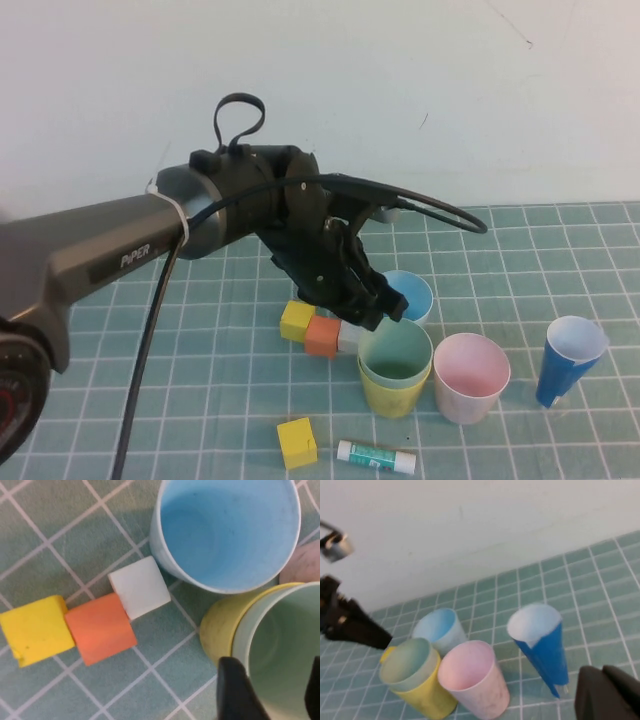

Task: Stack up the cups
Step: Place the green cup on the yellow cup, then pick up the blue cup

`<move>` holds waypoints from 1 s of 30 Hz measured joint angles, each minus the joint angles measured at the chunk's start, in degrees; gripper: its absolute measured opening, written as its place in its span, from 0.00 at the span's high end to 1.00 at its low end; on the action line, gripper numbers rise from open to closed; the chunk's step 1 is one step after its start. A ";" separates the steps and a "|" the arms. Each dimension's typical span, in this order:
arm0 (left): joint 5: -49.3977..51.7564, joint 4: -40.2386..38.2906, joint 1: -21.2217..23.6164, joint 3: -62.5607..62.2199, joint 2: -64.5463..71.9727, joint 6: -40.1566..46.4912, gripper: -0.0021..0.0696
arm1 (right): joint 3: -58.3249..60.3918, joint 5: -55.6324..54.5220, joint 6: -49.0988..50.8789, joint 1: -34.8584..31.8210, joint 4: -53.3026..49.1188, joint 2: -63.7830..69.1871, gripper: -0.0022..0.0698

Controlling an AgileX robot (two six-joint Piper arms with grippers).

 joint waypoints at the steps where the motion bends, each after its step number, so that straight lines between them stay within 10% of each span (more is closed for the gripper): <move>1: 0.28 0.48 0.00 -0.12 -0.58 0.00 0.60 | -1.77 1.67 -1.64 0.00 0.00 0.00 0.97; 9: 2.43 9.49 0.00 -0.10 -10.59 -0.39 0.95 | -16.23 11.38 -10.90 0.00 0.00 10.52 0.97; 30: -4.33 10.31 0.00 41.28 -54.95 -6.03 0.97 | -57.56 40.28 -40.65 0.80 1.13 66.36 0.97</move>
